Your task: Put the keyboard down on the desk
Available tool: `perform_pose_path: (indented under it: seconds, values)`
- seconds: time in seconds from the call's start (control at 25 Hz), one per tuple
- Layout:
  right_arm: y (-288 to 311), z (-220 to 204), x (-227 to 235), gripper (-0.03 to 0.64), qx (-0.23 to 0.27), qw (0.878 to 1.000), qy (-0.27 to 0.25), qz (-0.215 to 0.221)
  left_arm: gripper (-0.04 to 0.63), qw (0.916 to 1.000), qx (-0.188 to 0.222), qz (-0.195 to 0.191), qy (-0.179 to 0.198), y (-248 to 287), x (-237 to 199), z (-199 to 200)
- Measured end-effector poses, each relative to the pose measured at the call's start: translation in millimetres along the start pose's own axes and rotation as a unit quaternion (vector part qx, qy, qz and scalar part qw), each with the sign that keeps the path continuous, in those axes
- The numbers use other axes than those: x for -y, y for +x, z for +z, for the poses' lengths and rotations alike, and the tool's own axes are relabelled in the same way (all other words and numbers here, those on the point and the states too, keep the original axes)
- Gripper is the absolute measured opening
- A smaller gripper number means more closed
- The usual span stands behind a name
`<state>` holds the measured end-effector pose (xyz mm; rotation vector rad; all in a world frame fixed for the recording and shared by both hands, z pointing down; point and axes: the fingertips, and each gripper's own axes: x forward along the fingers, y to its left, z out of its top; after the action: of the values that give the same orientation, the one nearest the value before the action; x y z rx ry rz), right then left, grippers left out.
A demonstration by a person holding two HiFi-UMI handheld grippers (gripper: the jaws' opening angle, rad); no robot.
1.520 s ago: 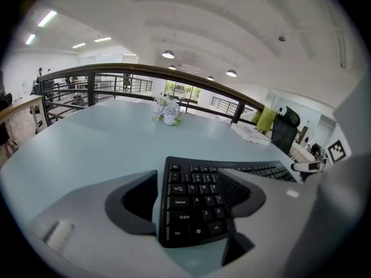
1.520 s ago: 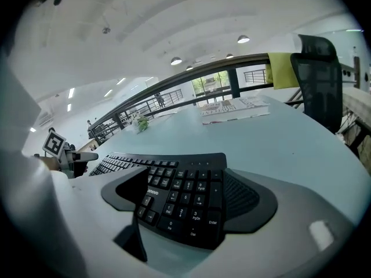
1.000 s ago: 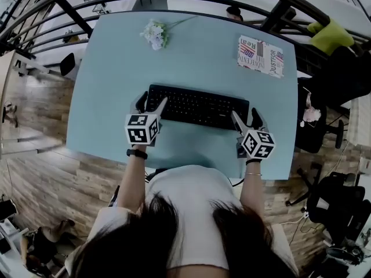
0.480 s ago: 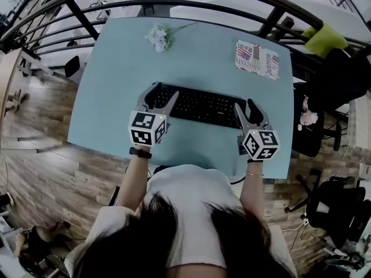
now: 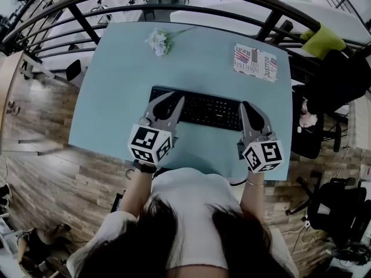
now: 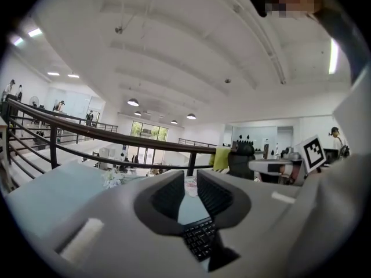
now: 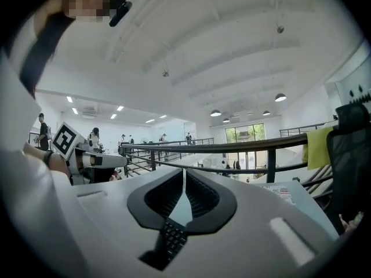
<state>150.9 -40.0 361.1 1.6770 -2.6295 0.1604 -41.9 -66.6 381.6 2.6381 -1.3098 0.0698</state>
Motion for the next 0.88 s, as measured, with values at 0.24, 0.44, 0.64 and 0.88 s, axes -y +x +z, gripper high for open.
perform_pose_path:
  seconds: [0.24,0.44,0.64,0.88]
  values:
    - [-10.9,5.5,-4.0,0.002,0.011,1.000,-0.005,-0.002,0.057,0.9995,0.026,-0.012,-0.009,-9.5,12.4,7.7]
    - [-14.0,4.7,1.1,0.002,0.000,1.000,-0.006,-0.011,0.057,0.9996,0.022,-0.015,-0.014,-6.3,9.0,10.2]
    - [-11.2,3.2,2.3,0.002,-0.004,1.000,-0.009,-0.011,0.057,0.9997,0.017,-0.016,-0.006,-2.2,0.8,11.5]
    - [-1.4,5.5,4.5,0.002,-0.003,1.000,-0.009,-0.009,0.057,0.9998,0.018,-0.007,0.003,-0.1,-8.1,15.4]
